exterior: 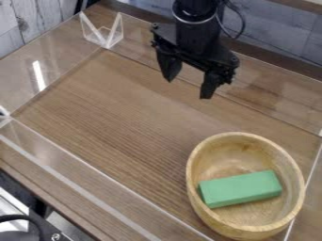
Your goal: Put green object into wooden bowl
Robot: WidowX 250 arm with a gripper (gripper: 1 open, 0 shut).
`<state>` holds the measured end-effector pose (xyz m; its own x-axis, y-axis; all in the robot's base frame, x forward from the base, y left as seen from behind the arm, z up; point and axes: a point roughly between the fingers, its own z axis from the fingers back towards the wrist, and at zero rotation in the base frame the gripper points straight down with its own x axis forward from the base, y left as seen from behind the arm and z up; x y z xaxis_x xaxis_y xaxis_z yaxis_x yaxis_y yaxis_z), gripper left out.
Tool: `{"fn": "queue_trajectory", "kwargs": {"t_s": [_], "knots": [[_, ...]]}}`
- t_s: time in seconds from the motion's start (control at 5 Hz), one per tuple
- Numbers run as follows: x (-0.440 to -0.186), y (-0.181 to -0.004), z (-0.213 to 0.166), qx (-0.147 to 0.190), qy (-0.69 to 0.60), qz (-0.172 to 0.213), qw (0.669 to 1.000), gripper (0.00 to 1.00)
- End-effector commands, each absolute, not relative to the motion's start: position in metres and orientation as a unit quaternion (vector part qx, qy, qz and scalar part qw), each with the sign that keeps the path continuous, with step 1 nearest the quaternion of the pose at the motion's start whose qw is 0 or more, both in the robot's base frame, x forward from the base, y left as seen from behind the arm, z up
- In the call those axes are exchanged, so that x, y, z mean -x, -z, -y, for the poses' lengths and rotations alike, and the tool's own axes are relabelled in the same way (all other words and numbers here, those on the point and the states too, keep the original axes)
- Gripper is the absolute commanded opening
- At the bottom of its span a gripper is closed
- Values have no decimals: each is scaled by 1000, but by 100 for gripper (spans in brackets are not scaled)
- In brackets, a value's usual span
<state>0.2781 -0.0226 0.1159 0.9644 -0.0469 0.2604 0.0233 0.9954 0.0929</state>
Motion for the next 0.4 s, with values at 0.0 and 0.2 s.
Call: {"fn": "queue_trajectory", "kwargs": {"t_s": [0.0, 0.2], "knots": [[-282, -119, 25, -46, 1, 148, 988, 100], [-296, -121, 33, -48, -12, 152, 987, 100]]}}
